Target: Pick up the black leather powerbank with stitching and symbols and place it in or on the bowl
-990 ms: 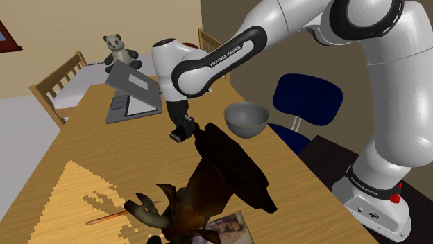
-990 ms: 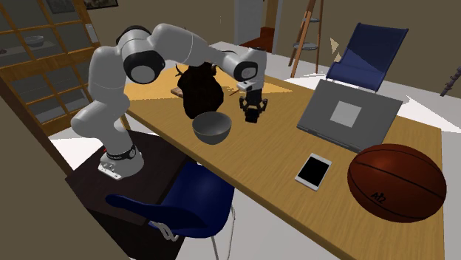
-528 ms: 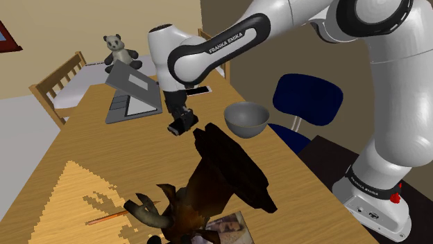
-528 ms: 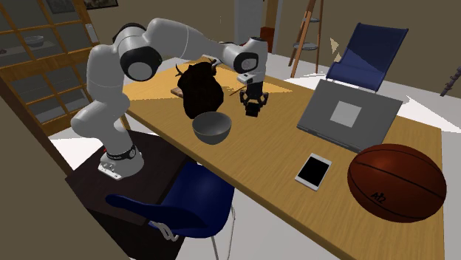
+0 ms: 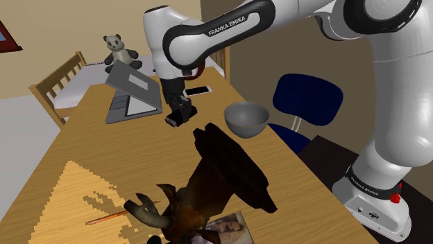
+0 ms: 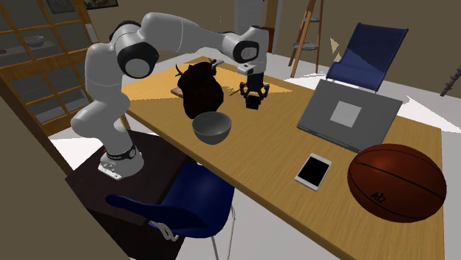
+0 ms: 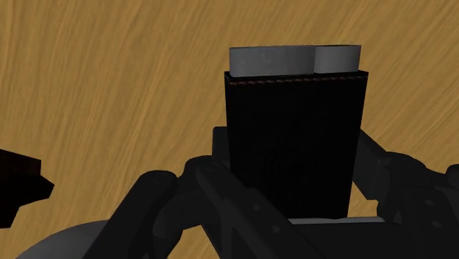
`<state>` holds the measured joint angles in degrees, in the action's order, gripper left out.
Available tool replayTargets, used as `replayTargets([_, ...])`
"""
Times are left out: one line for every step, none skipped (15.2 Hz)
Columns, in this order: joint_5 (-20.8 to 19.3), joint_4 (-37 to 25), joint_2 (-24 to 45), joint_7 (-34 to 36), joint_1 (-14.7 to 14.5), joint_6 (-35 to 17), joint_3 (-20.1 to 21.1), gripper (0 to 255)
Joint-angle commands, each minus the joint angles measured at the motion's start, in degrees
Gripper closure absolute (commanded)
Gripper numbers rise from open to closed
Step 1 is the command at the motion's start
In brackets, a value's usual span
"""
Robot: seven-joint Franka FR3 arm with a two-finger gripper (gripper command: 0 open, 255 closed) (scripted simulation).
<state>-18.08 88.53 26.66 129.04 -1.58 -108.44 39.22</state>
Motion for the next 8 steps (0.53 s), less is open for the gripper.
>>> replayTargets([0.3, -1.1, -0.3, -0.3, 0.0, 1.4, 0.2, 255])
replayTargets([0.4, -1.7, -0.5, -0.4, 0.0, 2.1, 0.2, 255])
replayTargets([0.6, -2.3, -0.6, -0.5, -0.1, 2.8, 0.3, 255])
replayTargets([0.7, -2.9, -0.7, -0.6, -0.1, 3.5, 0.4, 255])
replayTargets([0.8, -3.6, -0.9, -0.7, -0.2, 4.2, 0.4, 255])
replayTargets([0.9, -4.2, -0.9, -0.8, -0.3, 4.9, 0.5, 255])
replayTargets([1.0, -4.9, -1.0, -0.9, -0.4, 5.6, 0.5, 255])
replayTargets([1.0, -5.6, -1.1, -0.9, -0.4, 6.3, 0.6, 255])
